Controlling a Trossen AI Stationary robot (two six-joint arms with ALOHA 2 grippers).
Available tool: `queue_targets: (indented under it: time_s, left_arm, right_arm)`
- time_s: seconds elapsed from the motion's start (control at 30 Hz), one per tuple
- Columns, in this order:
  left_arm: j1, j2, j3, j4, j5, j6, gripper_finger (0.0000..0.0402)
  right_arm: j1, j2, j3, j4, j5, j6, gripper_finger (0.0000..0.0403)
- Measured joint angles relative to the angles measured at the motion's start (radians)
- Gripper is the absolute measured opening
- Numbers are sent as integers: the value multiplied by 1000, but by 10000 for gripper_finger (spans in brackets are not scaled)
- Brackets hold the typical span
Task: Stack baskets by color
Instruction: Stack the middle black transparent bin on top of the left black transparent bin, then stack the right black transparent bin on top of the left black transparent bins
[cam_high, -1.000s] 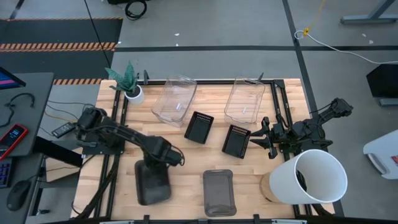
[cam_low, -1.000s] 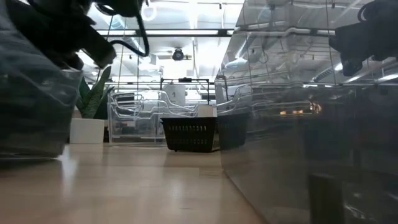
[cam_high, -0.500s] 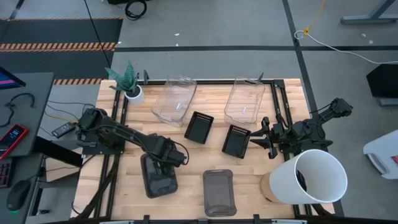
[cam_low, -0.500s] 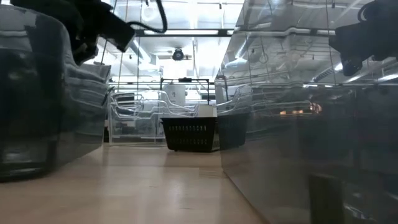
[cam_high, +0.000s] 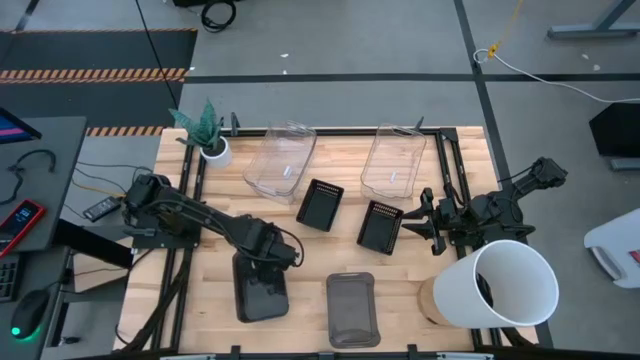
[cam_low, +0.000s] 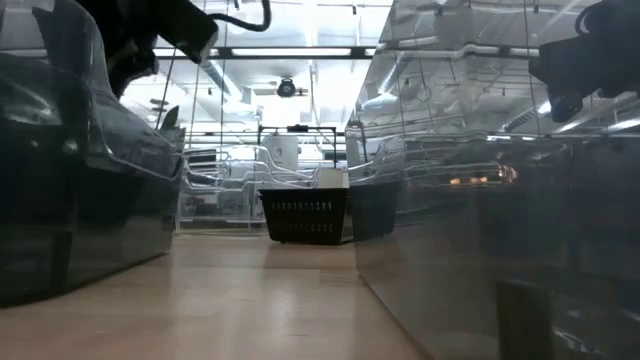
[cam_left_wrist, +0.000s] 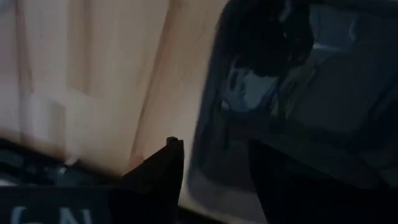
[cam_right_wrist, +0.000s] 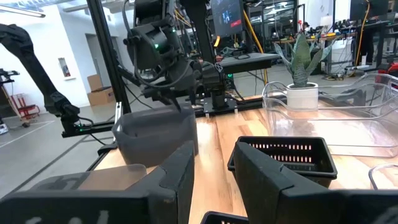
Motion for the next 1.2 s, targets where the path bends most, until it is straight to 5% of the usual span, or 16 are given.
queue_targets:
  time_s: [0.37,0.67,0.9,1.2]
  left_arm:
    - [-1,-12,-1,-18,-205,-1,155]
    - [0,-11,-99,94,-206,-19,141]
    - [12,-11,-12,-23,-297,-78,127]
    - [-11,-7,38,534,-299,31,117]
  right_arm:
    - [0,0,0,8,0,0,119]
    - [0,0,0,8,0,0,119]
    - [0,0,0,8,0,0,119]
    - [0,0,0,8,0,0,119]
